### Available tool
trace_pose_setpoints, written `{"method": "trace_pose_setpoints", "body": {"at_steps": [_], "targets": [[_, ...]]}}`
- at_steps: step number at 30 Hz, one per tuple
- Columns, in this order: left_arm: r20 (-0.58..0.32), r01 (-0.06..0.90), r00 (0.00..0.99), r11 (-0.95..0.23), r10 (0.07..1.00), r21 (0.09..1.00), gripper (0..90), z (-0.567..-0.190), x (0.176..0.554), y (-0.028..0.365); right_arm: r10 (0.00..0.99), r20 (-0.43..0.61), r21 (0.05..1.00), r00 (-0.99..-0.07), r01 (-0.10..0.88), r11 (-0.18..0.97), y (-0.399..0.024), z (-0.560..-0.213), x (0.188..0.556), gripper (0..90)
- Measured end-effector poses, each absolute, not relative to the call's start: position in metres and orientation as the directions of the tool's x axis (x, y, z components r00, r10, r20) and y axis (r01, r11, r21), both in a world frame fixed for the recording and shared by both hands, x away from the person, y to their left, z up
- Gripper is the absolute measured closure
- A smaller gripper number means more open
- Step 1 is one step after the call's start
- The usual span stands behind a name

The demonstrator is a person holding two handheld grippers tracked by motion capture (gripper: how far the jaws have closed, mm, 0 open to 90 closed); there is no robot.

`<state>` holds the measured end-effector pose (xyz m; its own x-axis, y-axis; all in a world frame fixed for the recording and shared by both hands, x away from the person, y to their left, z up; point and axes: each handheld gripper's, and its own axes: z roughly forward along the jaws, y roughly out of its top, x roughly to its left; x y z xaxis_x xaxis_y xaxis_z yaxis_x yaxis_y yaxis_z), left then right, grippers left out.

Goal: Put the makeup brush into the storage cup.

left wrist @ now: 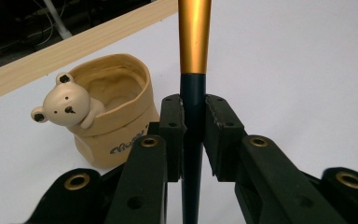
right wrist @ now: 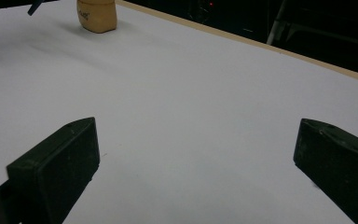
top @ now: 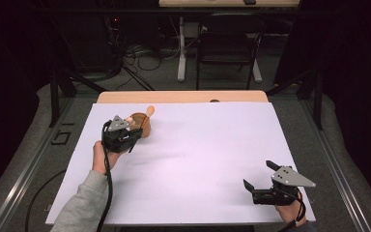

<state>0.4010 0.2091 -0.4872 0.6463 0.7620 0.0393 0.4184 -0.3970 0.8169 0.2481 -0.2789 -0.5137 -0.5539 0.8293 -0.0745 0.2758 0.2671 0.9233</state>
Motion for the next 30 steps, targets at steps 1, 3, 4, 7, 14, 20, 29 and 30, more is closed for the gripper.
{"method": "trace_pose_setpoints", "body": {"at_steps": [1,3,4,7,14,20,29,30], "targets": [[0.039,0.419,0.646,-0.397,0.762,0.817,78.1,-0.4871,0.4012,0.2091,0.829,-0.074,0.923,-0.554,0.276,0.267,-0.2789,-0.5137,0.2482,0.0],[0.039,0.417,0.646,-0.395,0.763,0.819,78.1,-0.4869,0.4016,0.209,0.83,-0.074,0.922,-0.553,0.279,0.268,-0.279,-0.5137,0.2482,0.0],[0.039,0.417,0.645,-0.394,0.764,0.819,78.1,-0.4868,0.4017,0.2089,0.83,-0.073,0.922,-0.553,0.279,0.267,-0.279,-0.5137,0.2481,0.0],[0.04,0.415,0.643,-0.393,0.764,0.821,78.1,-0.486,0.4022,0.2087,0.83,-0.074,0.923,-0.554,0.277,0.267,-0.2788,-0.5138,0.2482,0.0],[0.038,0.409,0.637,-0.38,0.77,0.83,78.1,-0.4841,0.4032,0.2075,0.83,-0.074,0.922,-0.553,0.279,0.269,-0.2789,-0.5137,0.2482,0.0],[0.043,0.401,0.638,-0.379,0.769,0.834,78.1,-0.4815,0.4048,0.2066,0.829,-0.075,0.92,-0.554,0.282,0.271,-0.279,-0.5136,0.2482,0.0],[0.043,0.394,0.634,-0.371,0.772,0.841,78.1,-0.4797,0.4074,0.2044,0.827,-0.075,0.919,-0.557,0.284,0.275,-0.2786,-0.5139,0.2485,0.0],[0.043,0.395,0.634,-0.371,0.772,0.841,78.1,-0.4795,0.4077,0.2043,0.827,-0.075,0.919,-0.557,0.284,0.274,-0.2786,-0.5139,0.2486,0.0]]}}
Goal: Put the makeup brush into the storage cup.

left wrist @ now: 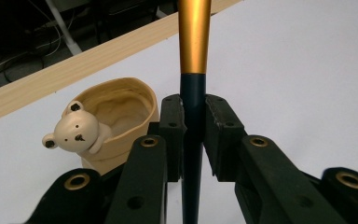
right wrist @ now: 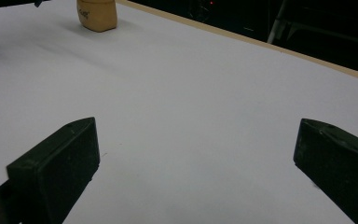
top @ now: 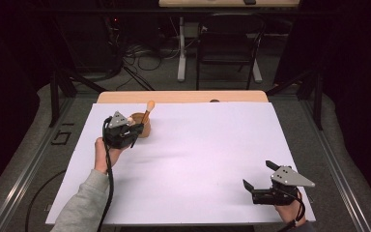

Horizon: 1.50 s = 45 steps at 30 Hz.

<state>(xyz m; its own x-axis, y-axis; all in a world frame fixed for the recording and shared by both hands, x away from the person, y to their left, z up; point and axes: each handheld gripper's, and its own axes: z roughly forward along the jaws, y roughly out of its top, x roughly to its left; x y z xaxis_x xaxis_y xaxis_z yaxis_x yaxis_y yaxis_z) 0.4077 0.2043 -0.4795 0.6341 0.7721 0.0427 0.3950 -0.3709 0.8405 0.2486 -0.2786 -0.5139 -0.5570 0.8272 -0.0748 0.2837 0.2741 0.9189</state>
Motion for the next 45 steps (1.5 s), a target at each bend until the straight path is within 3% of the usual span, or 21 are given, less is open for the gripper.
{"method": "trace_pose_setpoints", "body": {"at_steps": [45], "targets": [[0.032,0.38,0.6,-0.321,0.799,0.867,78.1,-0.472,0.432,0.205,0.827,-0.074,0.919,-0.558,0.284,0.274,-0.279,-0.514,0.249,0.0]]}}
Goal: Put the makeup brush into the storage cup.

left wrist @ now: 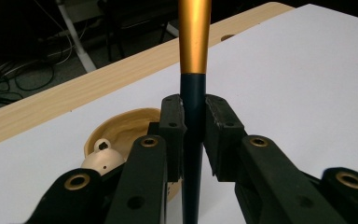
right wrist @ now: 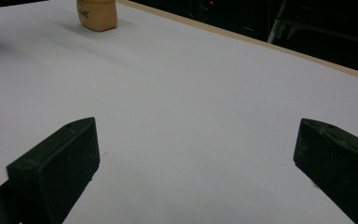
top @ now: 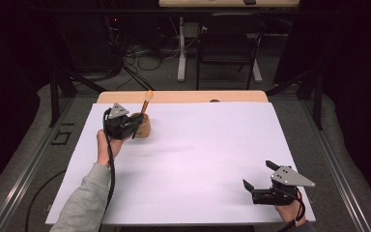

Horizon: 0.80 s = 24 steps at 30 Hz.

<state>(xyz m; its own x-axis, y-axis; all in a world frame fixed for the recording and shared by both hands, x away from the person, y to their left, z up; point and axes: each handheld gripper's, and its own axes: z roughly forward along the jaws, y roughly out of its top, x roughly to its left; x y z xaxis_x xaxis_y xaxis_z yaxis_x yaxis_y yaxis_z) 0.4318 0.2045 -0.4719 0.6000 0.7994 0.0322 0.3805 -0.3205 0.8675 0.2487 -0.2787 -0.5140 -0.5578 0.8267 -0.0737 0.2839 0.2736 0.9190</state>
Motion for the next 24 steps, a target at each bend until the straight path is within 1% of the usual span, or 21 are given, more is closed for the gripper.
{"method": "trace_pose_setpoints", "body": {"at_steps": [24], "targets": [[0.028,0.361,0.585,-0.291,0.811,0.886,78.2,-0.4679,0.442,0.2036,0.827,-0.072,0.918,-0.558,0.287,0.274,-0.2783,-0.5145,0.249,0.0]]}}
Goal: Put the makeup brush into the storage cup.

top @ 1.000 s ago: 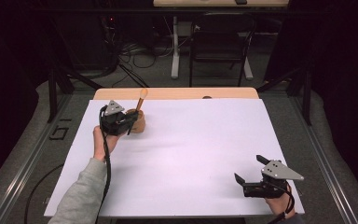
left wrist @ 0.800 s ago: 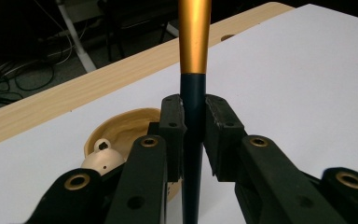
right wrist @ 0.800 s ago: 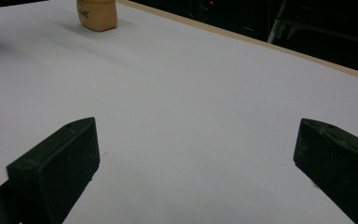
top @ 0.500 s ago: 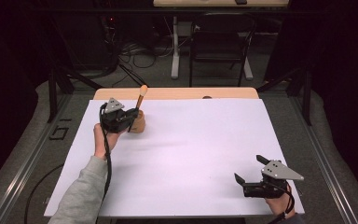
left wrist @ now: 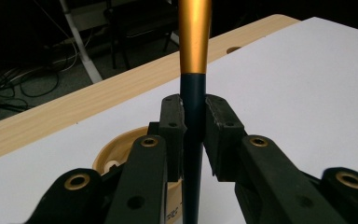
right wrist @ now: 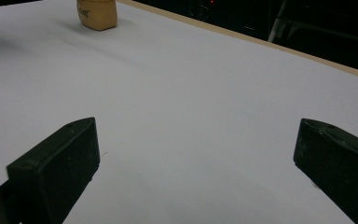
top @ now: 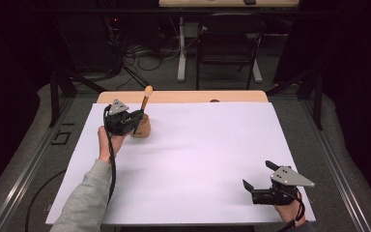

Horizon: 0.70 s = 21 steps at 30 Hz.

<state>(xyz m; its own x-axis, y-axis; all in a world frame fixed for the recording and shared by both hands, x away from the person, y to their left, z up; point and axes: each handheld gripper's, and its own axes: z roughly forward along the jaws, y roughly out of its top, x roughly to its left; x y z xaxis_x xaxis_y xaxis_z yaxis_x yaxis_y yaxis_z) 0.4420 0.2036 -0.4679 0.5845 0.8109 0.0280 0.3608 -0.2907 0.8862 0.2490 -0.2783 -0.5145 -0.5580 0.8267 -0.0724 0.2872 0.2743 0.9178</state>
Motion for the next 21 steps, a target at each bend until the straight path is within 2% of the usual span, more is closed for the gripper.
{"method": "trace_pose_setpoints", "body": {"at_steps": [21], "targets": [[0.024,0.345,0.571,-0.267,0.821,0.9,78.1,-0.466,0.4498,0.204,0.827,-0.068,0.918,-0.558,0.291,0.271,-0.2782,-0.5149,0.249,0.0]]}}
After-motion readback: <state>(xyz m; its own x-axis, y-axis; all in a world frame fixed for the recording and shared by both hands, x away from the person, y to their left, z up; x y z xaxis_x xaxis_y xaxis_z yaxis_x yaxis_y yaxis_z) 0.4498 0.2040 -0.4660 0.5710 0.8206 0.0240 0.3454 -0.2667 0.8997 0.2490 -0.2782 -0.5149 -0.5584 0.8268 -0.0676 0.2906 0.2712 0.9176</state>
